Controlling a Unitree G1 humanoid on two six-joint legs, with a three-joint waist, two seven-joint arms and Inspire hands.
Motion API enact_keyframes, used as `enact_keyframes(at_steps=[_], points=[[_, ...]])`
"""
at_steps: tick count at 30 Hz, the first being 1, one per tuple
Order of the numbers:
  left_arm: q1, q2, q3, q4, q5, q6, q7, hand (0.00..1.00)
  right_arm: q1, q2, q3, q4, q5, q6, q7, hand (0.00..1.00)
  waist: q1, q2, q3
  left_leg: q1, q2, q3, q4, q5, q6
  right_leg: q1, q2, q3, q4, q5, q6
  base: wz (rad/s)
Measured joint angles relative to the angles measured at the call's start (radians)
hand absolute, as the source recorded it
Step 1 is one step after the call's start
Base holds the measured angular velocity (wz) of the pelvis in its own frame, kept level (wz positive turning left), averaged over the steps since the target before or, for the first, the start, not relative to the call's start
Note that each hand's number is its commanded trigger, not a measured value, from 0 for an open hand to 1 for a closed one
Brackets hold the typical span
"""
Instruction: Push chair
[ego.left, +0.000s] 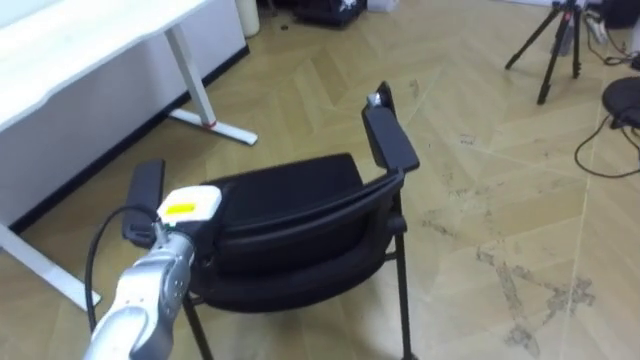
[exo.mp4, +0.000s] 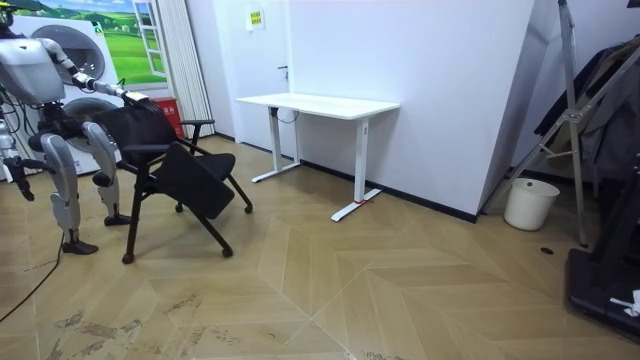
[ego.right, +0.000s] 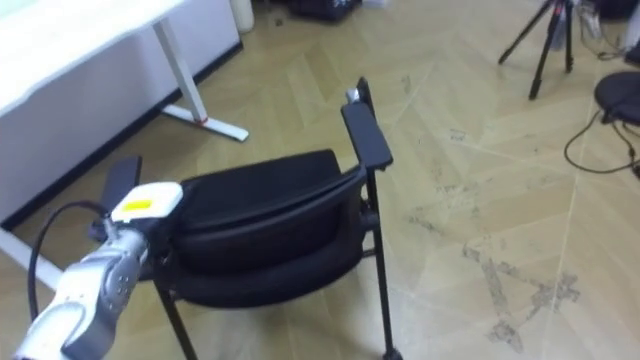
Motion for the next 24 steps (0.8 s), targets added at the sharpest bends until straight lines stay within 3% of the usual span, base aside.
enact_keyframes(at_steps=[2,12,24], points=[[0.0,0.001,-0.001,0.028,0.0,-0.016,0.047,1.0,0.004,0.003,0.0,0.0,0.001,0.001,-0.003,0.0,-0.001,0.0,0.0,0.002,0.0,0.001,-0.001,0.001,0.0,0.0,0.0,0.002,-0.001,0.001,0.003,-0.04],[-0.001,-0.001,-0.026,0.109,0.0,-0.031,0.209,1.0,0.004,0.017,0.005,0.001,0.016,0.001,-0.01,0.0,-0.003,0.001,0.0004,0.005,0.0,0.0,-0.004,0.007,0.001,-0.001,0.001,0.011,-0.001,0.007,0.006,-0.01],[0.003,0.004,-0.024,0.127,-0.011,-0.057,0.255,1.0,-0.003,0.012,0.013,0.001,-0.017,-0.001,-0.002,0.0,-0.006,0.009,0.0037,0.006,-0.002,-0.008,-0.024,0.007,0.0,0.006,0.004,0.006,-0.004,0.016,-0.007,0.01]])
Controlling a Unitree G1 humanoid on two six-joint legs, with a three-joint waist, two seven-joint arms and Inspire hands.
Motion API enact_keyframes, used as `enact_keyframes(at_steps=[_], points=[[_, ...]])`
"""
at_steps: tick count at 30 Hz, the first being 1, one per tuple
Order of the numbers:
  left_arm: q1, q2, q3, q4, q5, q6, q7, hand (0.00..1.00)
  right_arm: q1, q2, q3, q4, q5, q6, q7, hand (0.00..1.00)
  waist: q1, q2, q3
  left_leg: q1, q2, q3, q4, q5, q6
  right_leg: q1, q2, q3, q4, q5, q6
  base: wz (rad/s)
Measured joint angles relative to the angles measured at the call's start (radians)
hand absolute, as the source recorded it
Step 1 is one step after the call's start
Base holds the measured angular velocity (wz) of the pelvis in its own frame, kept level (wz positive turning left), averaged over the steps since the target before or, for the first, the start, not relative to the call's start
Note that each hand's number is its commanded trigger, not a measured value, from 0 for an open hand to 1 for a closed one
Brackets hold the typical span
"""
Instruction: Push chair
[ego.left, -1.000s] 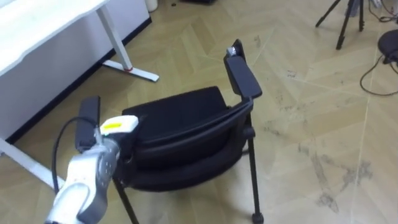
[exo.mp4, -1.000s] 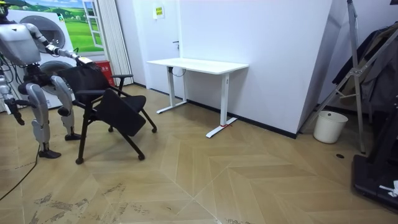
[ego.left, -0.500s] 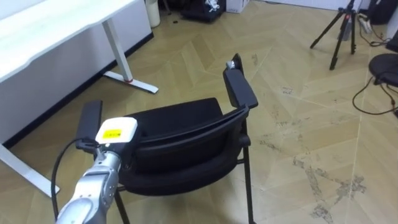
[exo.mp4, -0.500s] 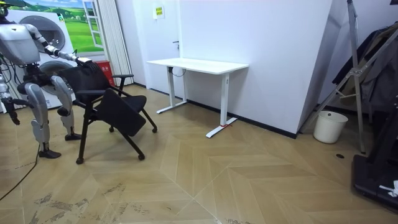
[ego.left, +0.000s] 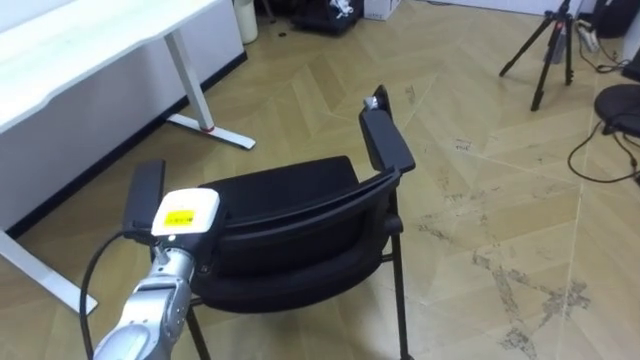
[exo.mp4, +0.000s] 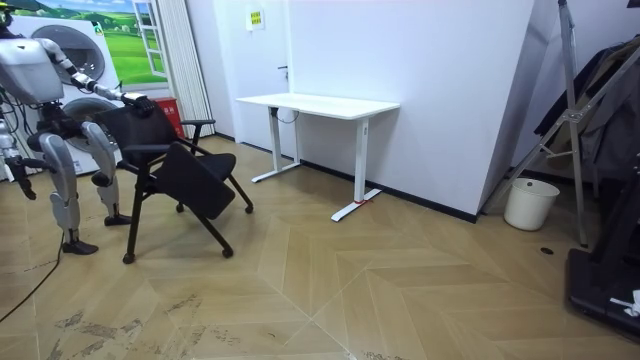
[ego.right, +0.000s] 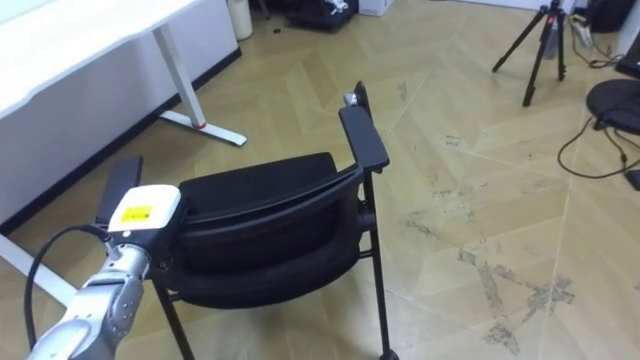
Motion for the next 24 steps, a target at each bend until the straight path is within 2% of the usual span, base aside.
enact_keyframes(at_steps=[4,9,11,13,15,17,20,24], points=[[0.004,0.001,0.008,-0.007,0.001,0.0,-0.001,1.0,-0.021,-0.003,-0.057,-0.048,-0.056,0.001,-0.043,0.0,-0.01,0.001,0.0004,0.0,-0.003,-0.002,0.004,0.0,0.0,0.001,-0.002,-0.005,0.0,0.0,0.0,0.01],[0.034,0.01,0.017,-0.074,0.002,0.01,-0.006,1.0,-0.026,-0.03,-0.054,-0.306,-0.247,0.005,-0.114,0.0,-0.016,-0.004,0.0018,-0.012,-0.006,-0.002,0.004,0.001,0.002,-0.017,-0.006,-0.005,0.004,-0.002,0.002,0.0],[0.045,0.019,0.005,-0.125,0.003,0.029,-0.024,1.0,-0.049,-0.054,-0.038,-0.421,-0.378,0.001,-0.14,0.0,-0.015,-0.013,0.0025,-0.027,-0.007,-0.004,0.006,0.001,0.002,-0.025,-0.009,-0.012,0.007,-0.004,0.003,0.1],[0.047,0.029,0.001,-0.161,0.006,0.03,-0.033,1.0,-0.063,-0.07,-0.016,-0.522,-0.508,0.002,-0.151,0.0,-0.005,-0.027,0.0096,-0.04,-0.009,-0.01,0.014,0.001,0.002,-0.039,-0.01,-0.016,0.016,-0.004,0.003,0.08],[0.039,0.039,-0.008,-0.201,0.034,0.032,-0.053,1.0,-0.084,-0.089,0.01,-0.646,-0.663,0.003,-0.151,0.0,0.017,-0.052,0.0205,-0.048,-0.009,-0.011,0.015,0.002,0.002,-0.05,-0.011,-0.016,0.02,-0.009,0.002,0.0],[0.038,0.044,-0.011,-0.23,0.046,0.041,-0.067,1.0,-0.119,-0.096,0.031,-0.751,-0.806,0.002,-0.153,0.0,0.023,-0.063,0.0267,-0.056,-0.009,-0.011,0.018,0.002,0.002,-0.058,-0.011,-0.015,0.02,-0.009,0.002,0.0],[0.02,0.061,-0.041,-0.247,0.046,0.047,-0.077,1.0,-0.183,-0.137,0.098,-0.866,-0.989,0.004,-0.143,0.0,0.044,-0.08,0.0208,-0.071,-0.009,-0.013,0.023,0.002,0.002,-0.068,-0.011,-0.016,0.023,-0.009,0.002,0.02],[-0.019,0.072,-0.075,-0.246,0.045,0.039,-0.102,1.0,-0.242,-0.184,0.183,-1.034,-1.115,-0.004,-0.105,0.0,0.068,-0.09,0.0188,-0.081,-0.009,-0.015,0.03,0.001,0.002,-0.065,-0.011,-0.03,0.021,-0.008,0.0,0.09]])
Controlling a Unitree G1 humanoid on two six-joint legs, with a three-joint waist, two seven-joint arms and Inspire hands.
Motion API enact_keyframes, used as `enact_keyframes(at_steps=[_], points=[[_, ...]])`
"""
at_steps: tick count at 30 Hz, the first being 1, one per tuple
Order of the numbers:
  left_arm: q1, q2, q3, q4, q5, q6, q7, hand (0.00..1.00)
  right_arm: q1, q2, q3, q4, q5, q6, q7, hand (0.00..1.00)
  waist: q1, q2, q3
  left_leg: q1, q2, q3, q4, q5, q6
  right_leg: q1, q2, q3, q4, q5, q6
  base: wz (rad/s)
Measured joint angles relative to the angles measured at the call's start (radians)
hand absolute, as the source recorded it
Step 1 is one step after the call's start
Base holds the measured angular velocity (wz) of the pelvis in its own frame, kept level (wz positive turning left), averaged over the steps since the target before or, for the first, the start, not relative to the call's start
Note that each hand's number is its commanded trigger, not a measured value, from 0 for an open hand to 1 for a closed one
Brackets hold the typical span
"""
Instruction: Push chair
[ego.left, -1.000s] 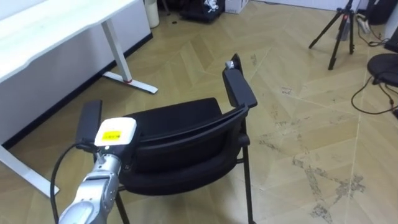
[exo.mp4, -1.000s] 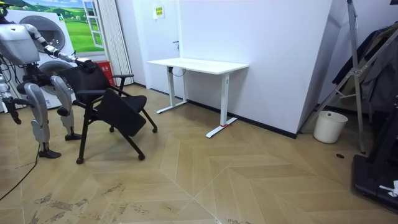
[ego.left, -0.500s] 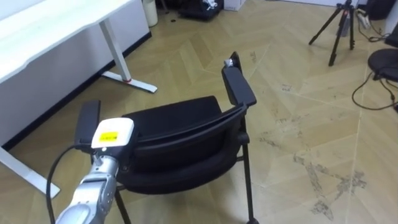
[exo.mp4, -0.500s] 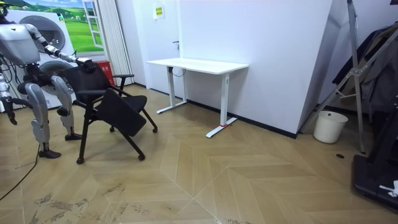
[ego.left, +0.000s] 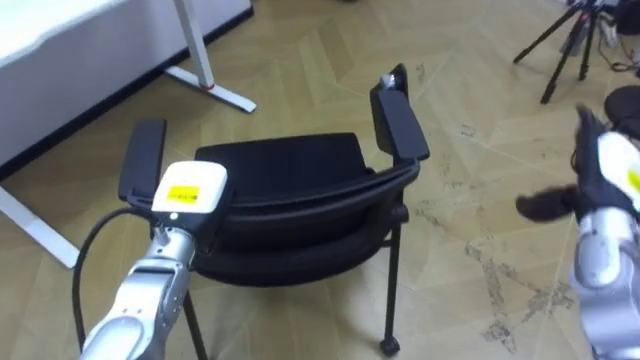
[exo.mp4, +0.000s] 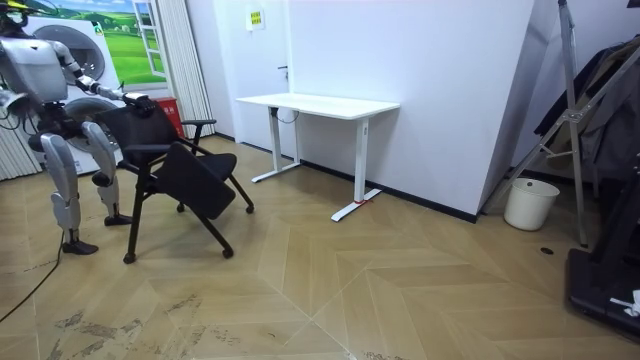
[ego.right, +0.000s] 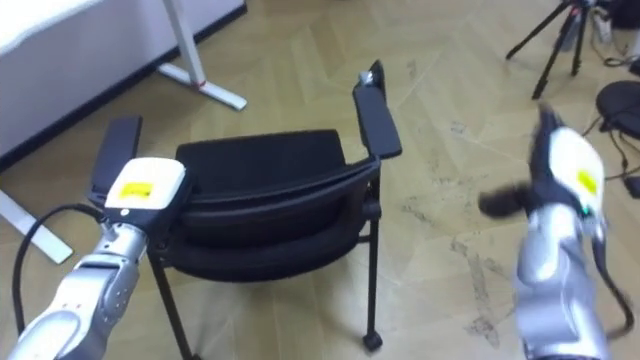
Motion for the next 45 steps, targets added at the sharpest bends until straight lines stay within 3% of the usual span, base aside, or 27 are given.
enact_keyframes(at_steps=[4,9,17,20,27,31,34,39,45], points=[[-0.033,0.016,-0.008,0.01,-0.002,-0.024,-0.002,1.0,-0.052,-0.023,0.05,-0.082,-0.038,-0.027,0.039,0.0,0.005,-0.003,0.0012,-0.017,0.002,-0.003,0.007,0.0,0.0,-0.007,0.0,-0.013,0.0,0.0,0.0,0.11],[-0.062,0.034,-0.009,0.03,-0.003,-0.061,-0.006,1.0,-0.074,-0.083,0.092,-0.202,-0.039,-0.063,0.137,0.0,0.027,-0.017,0.0075,-0.013,0.002,-0.003,0.004,0.0,0.0,-0.005,0.001,-0.01,-0.001,0.0,-0.001,0.0],[-0.101,0.043,-0.012,0.067,-0.003,-0.102,-0.007,1.0,-0.108,-0.107,0.145,-0.285,-0.103,-0.073,0.285,0.0,0.047,-0.039,0.0067,-0.014,0.002,-0.003,0.001,0.0,0.0,-0.004,0.001,-0.012,-0.002,0.0,-0.001,0.0],[-0.11,0.052,-0.023,0.068,-0.004,-0.112,-0.011,1.0,-0.109,-0.141,0.191,-0.308,-0.113,-0.081,0.317,0.0,0.057,-0.048,0.0034,-0.013,0.002,-0.009,0.001,0.0,0.0,0.002,0.001,-0.015,-0.002,0.0,-0.001,0.02],[-0.132,0.06,-0.049,0.082,-0.008,-0.126,-0.011,1.0,-0.108,-0.232,0.292,-0.31,-0.115,-0.106,0.411,0.0,0.066,-0.052,0.0047,-0.013,0.002,-0.027,-0.002,0.0,0.0,0.01,0.002,-0.033,-0.001,0.001,-0.001,0.06],[-0.148,0.065,-0.07,0.088,-0.017,-0.13,-0.011,1.0,-0.108,-0.246,0.314,-0.309,-0.112,-0.111,0.442,0.0,0.075,-0.055,0.0068,-0.014,0.002,-0.028,0.001,0.0,0.0,0.01,0.002,-0.037,-0.001,0.001,-0.002,0.01],[-0.157,0.081,-0.079,0.076,-0.034,-0.137,-0.016,1.0,-0.108,-0.257,0.318,-0.309,-0.052,-0.124,0.481,0.0,0.077,-0.059,0.0086,-0.022,0.002,-0.03,0.002,0.0,0.0,0.007,0.002,-0.038,-0.002,0.001,-0.002,0.0],[-0.165,0.097,-0.08,0.081,-0.045,-0.168,-0.018,1.0,-0.108,-0.32,0.328,-0.31,0.084,-0.149,0.571,0.0,0.085,-0.058,0.0085,-0.026,0.002,-0.032,0.005,0.0,0.0,0.001,0.003,-0.033,0.0,0.002,-0.003,0.0],[-0.165,0.1,-0.079,0.09,-0.046,-0.168,-0.018,1.0,-0.108,-0.323,0.333,-0.31,0.139,-0.148,0.697,0.0,0.085,-0.058,0.0085,-0.022,0.002,-0.029,0.005,0.0,0.0,0.003,0.003,-0.023,0.0,0.002,-0.003,-0.03]])
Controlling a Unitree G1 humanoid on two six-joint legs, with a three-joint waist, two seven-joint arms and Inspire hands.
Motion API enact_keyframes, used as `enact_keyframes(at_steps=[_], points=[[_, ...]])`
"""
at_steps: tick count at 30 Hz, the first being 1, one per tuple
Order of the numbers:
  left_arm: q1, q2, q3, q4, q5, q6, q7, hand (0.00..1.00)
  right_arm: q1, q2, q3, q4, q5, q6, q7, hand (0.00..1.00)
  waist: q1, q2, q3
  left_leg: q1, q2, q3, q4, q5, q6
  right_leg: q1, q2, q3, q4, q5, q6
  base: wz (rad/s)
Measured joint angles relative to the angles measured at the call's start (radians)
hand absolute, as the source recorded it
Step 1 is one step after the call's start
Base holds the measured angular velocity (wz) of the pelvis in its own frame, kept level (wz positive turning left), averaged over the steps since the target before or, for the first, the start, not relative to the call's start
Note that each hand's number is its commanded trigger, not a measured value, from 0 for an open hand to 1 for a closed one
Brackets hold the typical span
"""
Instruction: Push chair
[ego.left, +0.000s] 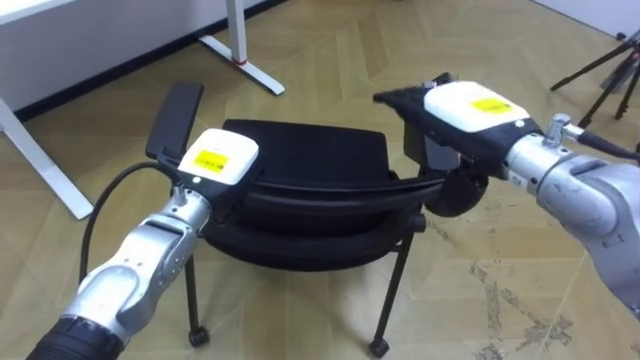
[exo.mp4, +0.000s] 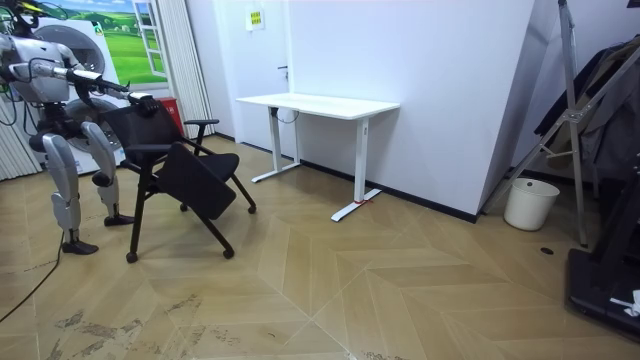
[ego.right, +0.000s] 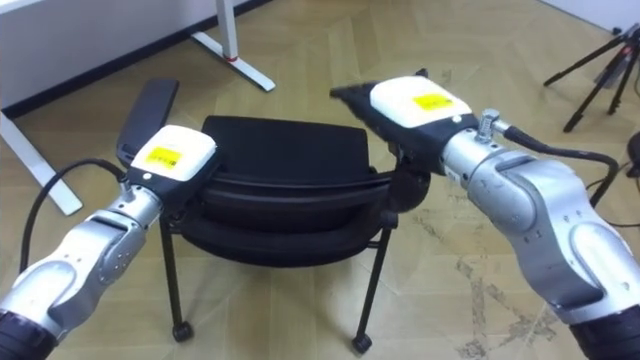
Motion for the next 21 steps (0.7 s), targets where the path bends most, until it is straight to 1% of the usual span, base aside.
enact_keyframes(at_steps=[6,10,15,18,21], points=[[-0.007,0.004,0.0,0.011,-0.004,-0.001,0.0,1.0,0.0,0.0,0.0,-0.001,0.027,0.002,0.102,0.0,-0.006,0.0,0.0001,-0.003,0.0,0.0,0.002,0.0,0.0,-0.002,0.0,-0.001,0.002,0.0,0.0,0.0],[-0.008,0.004,0.0,0.011,-0.008,-0.001,0.0,1.0,0.0,0.0,0.0,-0.016,0.03,0.002,0.149,0.0,-0.007,0.001,0.0004,-0.004,0.0,-0.001,0.003,0.0,0.0,-0.002,0.0,-0.001,0.002,0.0,0.0,0.0],[-0.008,0.005,0.0,0.005,-0.008,-0.002,0.0,1.0,0.0,0.0,0.0,-0.028,0.069,0.0,0.167,0.0,-0.009,0.003,0.0018,-0.007,0.0,-0.004,0.003,0.0,0.0,-0.003,0.0,-0.006,0.002,0.0,0.0,0.02],[-0.008,0.005,0.0,-0.003,-0.009,-0.001,0.0,1.0,0.0,0.004,0.0,-0.026,0.067,0.003,0.166,0.0,-0.008,0.007,0.0048,-0.008,0.0,-0.004,0.002,0.0,0.0,-0.005,0.0,-0.006,0.002,0.0,0.0,0.0],[-0.003,0.003,-0.001,-0.016,-0.008,0.0,-0.004,1.0,0.002,0.009,0.0,-0.026,0.053,0.004,0.156,0.0,-0.003,0.008,0.0057,-0.009,0.0,-0.005,0.002,0.0,0.0,-0.005,0.0,-0.007,0.0,0.0,0.0,0.0]])
